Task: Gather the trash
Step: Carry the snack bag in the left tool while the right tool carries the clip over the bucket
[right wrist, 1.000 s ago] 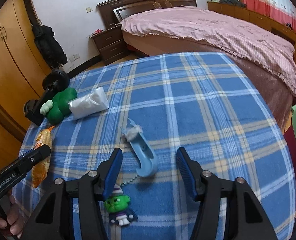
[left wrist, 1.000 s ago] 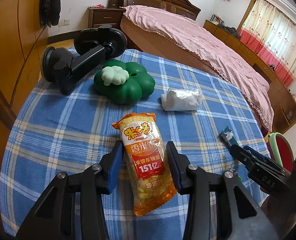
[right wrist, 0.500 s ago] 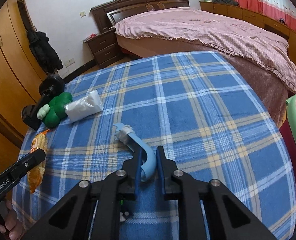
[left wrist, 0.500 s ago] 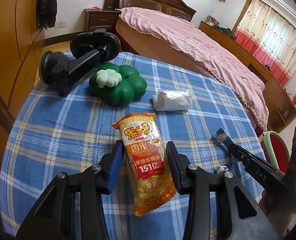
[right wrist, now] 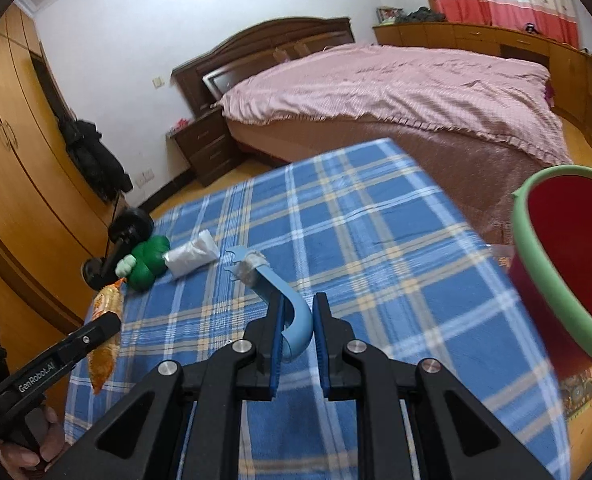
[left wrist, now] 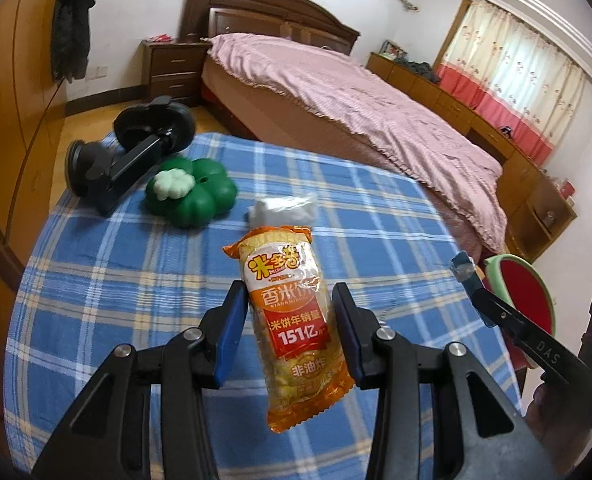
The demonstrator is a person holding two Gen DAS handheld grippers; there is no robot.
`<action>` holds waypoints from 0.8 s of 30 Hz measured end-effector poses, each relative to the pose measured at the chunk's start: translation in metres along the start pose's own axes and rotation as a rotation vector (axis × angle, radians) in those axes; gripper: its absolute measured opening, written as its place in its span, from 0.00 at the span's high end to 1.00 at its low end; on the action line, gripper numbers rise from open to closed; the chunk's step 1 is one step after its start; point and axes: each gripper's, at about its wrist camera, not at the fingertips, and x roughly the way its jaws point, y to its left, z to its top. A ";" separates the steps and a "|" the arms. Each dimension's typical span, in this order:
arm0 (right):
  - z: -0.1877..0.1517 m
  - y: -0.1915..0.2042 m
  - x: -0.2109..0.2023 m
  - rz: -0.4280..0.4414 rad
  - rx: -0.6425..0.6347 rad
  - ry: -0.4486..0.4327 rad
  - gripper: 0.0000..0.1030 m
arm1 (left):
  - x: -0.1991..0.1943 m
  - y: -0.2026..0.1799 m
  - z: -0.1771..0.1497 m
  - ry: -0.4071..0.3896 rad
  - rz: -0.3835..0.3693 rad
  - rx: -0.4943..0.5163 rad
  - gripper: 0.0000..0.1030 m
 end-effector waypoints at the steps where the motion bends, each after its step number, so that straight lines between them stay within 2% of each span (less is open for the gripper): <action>1: 0.000 -0.002 -0.006 -0.001 0.007 -0.011 0.84 | -0.003 -0.005 0.000 -0.003 -0.012 0.008 0.57; 14: -0.009 -0.030 -0.079 -0.017 0.089 -0.136 0.84 | -0.027 -0.058 -0.004 -0.032 -0.110 0.098 0.57; 24: -0.011 -0.060 -0.120 -0.060 0.164 -0.217 0.84 | -0.040 -0.115 -0.003 -0.063 -0.190 0.210 0.57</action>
